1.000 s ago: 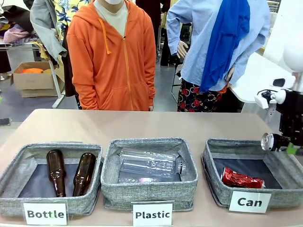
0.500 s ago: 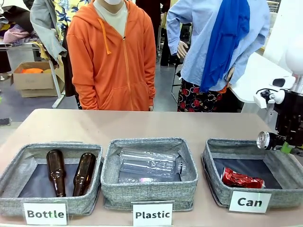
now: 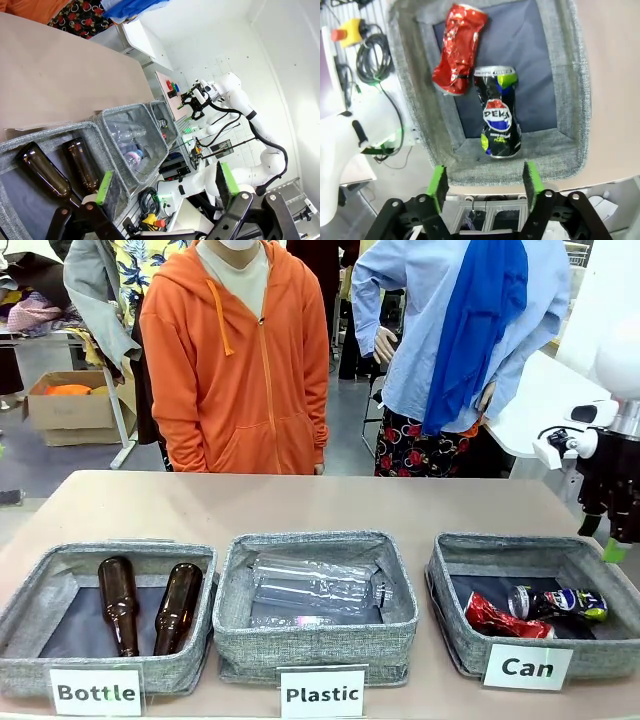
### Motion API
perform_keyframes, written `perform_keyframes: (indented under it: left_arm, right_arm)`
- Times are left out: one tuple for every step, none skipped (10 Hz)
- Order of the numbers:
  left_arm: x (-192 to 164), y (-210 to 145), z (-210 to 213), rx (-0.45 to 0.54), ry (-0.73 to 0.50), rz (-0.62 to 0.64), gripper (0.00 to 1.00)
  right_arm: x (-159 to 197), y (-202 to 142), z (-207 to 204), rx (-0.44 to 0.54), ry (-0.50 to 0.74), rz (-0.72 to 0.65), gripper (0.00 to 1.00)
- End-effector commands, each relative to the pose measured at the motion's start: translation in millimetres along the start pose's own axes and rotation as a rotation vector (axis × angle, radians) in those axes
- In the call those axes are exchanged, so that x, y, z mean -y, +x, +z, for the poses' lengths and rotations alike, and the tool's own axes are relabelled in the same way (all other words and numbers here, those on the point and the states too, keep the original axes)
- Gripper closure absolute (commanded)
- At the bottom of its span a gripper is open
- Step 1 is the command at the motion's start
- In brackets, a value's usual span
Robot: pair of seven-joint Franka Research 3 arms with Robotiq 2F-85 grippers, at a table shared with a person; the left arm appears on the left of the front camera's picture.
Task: Sort the can waste into the basket.
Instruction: Pick up the can waste from the table and place it in the right Fabric basket.
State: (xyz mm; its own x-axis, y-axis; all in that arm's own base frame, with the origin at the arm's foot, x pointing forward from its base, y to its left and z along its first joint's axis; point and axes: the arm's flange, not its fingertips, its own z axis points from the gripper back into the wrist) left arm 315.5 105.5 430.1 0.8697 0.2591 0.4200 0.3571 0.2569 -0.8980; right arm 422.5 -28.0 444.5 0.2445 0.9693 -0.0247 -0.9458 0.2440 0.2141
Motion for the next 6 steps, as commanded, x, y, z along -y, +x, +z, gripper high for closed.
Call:
perform_keyframes:
  left_arm:
    - [3.1, -1.2, 2.0, -0.009, -0.006, 0.009, 0.00]
    - [3.1, -1.2, 2.0, -0.009, -0.006, 0.009, 0.00]
    - [3.1, -1.2, 2.0, -0.009, -0.006, 0.009, 0.00]
    - [3.1, -1.2, 2.0, -0.009, -0.006, 0.009, 0.00]
    - [3.1, -1.2, 2.0, -0.009, -0.006, 0.009, 0.00]
    - [3.1, -1.2, 2.0, -0.009, -0.006, 0.009, 0.00]
  right_arm:
    - [5.7, -2.9, 4.8, -0.015, -0.001, 0.029, 0.00]
    - [7.0, -2.4, 5.9, -0.011, 0.001, 0.028, 0.00]
    - [7.3, -2.3, 6.2, -0.004, 0.003, 0.022, 0.00]
    - [7.6, -2.0, 6.2, -0.001, 0.005, 0.015, 0.00]
    - [8.3, -2.0, 6.4, 0.006, 0.006, 0.012, 0.00]
    - [11.3, -2.0, 9.0, 0.044, 0.004, -0.008, 0.00]
